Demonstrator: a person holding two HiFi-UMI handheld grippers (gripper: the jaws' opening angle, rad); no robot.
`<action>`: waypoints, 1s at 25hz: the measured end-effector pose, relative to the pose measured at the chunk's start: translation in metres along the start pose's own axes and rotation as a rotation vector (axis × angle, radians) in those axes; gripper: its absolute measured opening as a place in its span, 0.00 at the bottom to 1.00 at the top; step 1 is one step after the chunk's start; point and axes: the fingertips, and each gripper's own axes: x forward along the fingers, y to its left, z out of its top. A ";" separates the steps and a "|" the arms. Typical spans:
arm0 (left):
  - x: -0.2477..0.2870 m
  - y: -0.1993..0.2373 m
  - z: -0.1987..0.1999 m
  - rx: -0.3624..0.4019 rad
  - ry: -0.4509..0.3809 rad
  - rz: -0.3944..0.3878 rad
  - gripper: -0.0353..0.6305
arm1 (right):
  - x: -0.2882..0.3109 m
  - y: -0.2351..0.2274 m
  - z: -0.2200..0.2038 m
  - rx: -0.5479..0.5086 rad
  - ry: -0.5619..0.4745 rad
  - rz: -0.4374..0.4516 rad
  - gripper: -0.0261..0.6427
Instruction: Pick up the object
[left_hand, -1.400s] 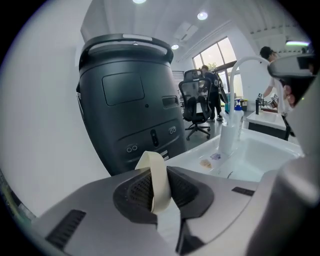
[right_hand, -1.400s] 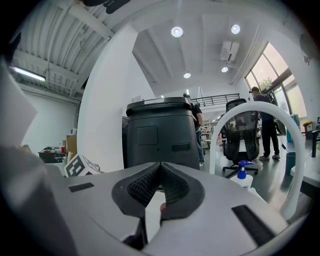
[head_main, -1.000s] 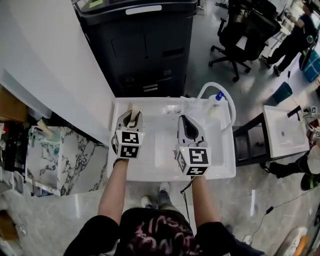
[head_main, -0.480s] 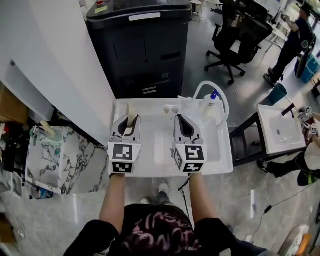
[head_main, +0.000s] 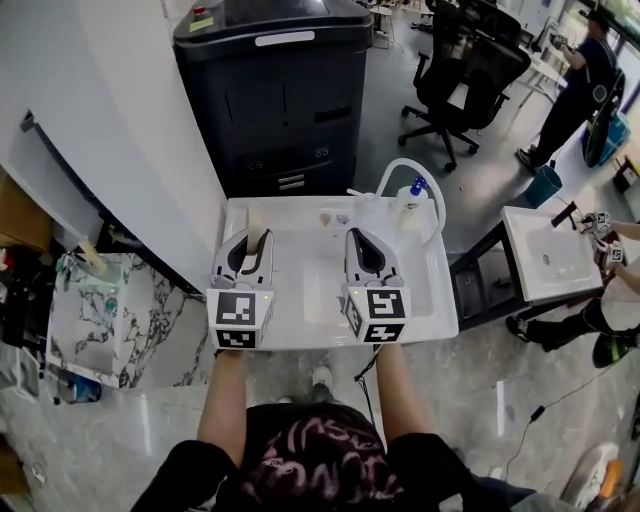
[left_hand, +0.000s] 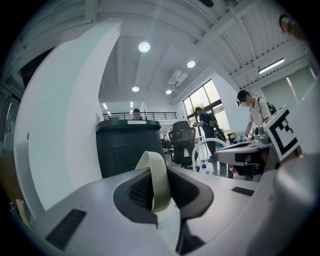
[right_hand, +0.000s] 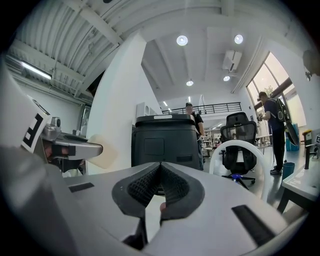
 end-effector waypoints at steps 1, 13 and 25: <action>-0.002 0.001 0.002 -0.001 -0.007 0.001 0.15 | -0.002 0.001 0.001 -0.004 -0.001 0.000 0.06; -0.017 0.002 0.023 0.008 -0.067 -0.003 0.15 | -0.013 0.010 0.021 -0.024 -0.035 -0.001 0.06; -0.018 0.004 0.016 0.006 -0.054 0.003 0.15 | -0.014 0.010 0.021 -0.029 -0.035 -0.004 0.06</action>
